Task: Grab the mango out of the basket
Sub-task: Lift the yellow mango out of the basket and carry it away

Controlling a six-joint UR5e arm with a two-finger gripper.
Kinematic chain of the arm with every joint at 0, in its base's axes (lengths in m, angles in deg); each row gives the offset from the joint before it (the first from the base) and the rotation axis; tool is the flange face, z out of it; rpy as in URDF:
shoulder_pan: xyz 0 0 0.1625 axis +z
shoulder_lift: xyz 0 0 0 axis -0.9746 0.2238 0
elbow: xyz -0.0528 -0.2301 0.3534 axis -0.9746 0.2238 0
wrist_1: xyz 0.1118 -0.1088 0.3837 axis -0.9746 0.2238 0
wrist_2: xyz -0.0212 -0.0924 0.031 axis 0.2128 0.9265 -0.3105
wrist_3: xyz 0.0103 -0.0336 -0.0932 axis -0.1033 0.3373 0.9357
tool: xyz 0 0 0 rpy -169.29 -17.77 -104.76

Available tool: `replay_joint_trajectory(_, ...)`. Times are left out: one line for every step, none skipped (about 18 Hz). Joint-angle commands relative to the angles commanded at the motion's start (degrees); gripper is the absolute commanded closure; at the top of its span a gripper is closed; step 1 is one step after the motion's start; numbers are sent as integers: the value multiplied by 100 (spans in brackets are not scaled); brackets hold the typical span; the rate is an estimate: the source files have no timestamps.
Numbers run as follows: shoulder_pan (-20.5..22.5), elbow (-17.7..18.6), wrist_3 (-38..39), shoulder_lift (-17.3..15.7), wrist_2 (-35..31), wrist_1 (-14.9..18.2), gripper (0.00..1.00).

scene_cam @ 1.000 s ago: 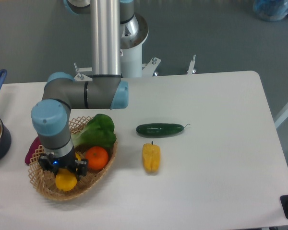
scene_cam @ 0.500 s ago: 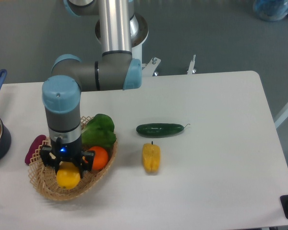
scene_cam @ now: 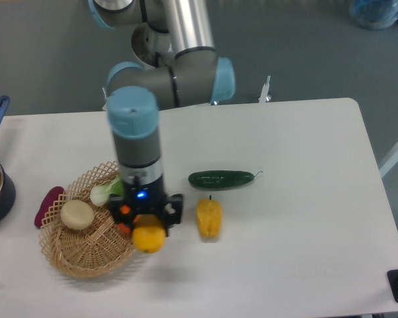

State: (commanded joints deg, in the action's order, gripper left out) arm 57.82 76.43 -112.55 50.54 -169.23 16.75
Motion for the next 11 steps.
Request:
replay_joint_trajectory(211, 79, -229, -96, -1, 105, 85)
replay_joint_trajectory(396, 97, -440, -184, 8, 202, 85)
replay_joint_trajectory(511, 97, -721, -211, 8, 290, 85)
replay_joint_trajectory(616, 80, -1046, -203, 8, 334, 85)
replay_joint_trajectory(783, 62, -1362, -194, 17, 334, 85)
replay_joint_trajectory(1037, 88, -1696, -185, 17, 343, 85)
replay_joint_trajectory(1205, 97, -1969, -177, 8, 334, 85)
replay_joint_trajectory(1276, 89, -2207, -159, 17, 334, 85)
replay_joint_trajectory(1346, 71, -2418, -150, 26, 334, 85)
replay_joint_trajectory(1408, 36, -2637, -124, 17, 334, 84)
replay_joint_trajectory(1461, 18, -2857, -72, 34, 326, 84)
